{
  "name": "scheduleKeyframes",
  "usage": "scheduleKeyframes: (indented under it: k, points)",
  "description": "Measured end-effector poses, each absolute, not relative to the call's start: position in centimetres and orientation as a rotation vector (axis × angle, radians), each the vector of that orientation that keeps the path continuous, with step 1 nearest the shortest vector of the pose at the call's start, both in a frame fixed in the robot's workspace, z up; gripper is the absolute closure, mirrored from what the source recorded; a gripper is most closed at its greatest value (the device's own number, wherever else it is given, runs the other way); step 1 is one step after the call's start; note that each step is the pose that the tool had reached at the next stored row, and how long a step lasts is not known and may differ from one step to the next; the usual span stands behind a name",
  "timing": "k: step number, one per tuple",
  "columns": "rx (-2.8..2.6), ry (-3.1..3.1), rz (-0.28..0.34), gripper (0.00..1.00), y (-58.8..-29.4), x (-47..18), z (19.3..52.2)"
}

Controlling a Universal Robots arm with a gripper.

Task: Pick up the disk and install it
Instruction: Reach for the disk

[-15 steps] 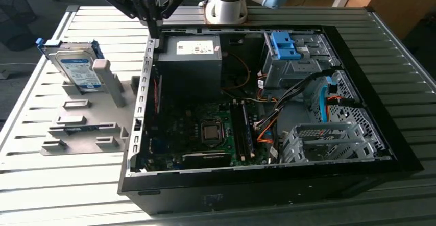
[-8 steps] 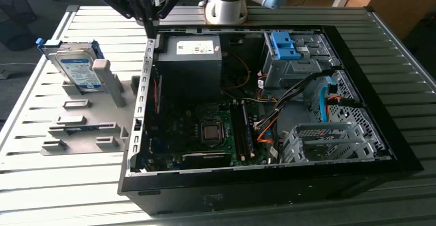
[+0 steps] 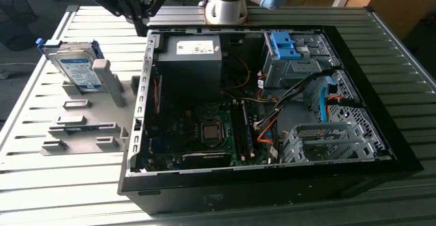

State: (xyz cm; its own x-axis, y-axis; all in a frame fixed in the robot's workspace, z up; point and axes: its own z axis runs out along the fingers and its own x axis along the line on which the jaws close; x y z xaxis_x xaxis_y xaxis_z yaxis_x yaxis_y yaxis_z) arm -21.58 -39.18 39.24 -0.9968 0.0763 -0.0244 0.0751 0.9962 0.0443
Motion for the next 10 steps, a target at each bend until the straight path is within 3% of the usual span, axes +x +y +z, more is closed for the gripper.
scheduleKeyframes:
  k: [10]
  points:
    - [0.118, 3.112, 0.068, 0.89, -39.09, -22.59, 39.21]
